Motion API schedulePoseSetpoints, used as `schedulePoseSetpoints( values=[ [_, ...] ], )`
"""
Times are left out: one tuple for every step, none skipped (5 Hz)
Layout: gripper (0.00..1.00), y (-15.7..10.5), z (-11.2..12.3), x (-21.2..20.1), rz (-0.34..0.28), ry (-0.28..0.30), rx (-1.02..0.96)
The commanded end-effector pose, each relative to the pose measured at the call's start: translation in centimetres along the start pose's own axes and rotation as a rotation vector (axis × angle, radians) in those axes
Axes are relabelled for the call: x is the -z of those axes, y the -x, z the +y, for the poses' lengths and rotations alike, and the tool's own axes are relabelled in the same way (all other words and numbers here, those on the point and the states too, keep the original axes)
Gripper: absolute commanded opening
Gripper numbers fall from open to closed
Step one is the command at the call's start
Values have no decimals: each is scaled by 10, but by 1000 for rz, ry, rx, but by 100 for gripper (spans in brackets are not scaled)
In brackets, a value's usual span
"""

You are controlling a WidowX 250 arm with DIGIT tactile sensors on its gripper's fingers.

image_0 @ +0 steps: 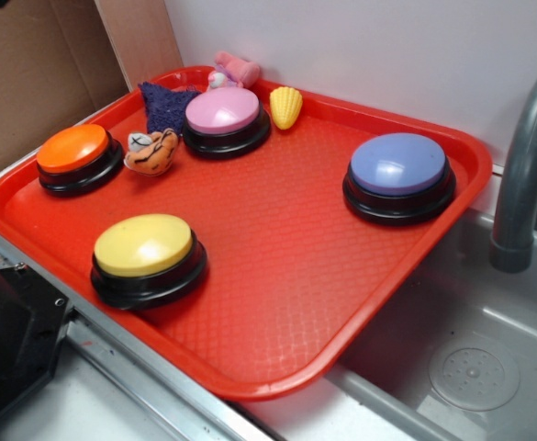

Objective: Push the yellow button.

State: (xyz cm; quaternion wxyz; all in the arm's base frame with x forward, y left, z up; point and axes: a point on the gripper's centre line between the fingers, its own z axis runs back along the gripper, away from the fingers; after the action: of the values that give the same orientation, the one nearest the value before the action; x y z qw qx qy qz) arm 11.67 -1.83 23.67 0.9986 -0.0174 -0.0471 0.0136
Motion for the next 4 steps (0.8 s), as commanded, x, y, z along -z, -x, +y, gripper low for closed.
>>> schedulePoseSetpoints(
  values=[
    [100,0,0,0,0,0,0],
    [100,1,-20,51,-10,-15,95],
    [100,7,-19,96,-12,-37,119],
    [100,2,-14,133,12,-43,91]
  ],
)
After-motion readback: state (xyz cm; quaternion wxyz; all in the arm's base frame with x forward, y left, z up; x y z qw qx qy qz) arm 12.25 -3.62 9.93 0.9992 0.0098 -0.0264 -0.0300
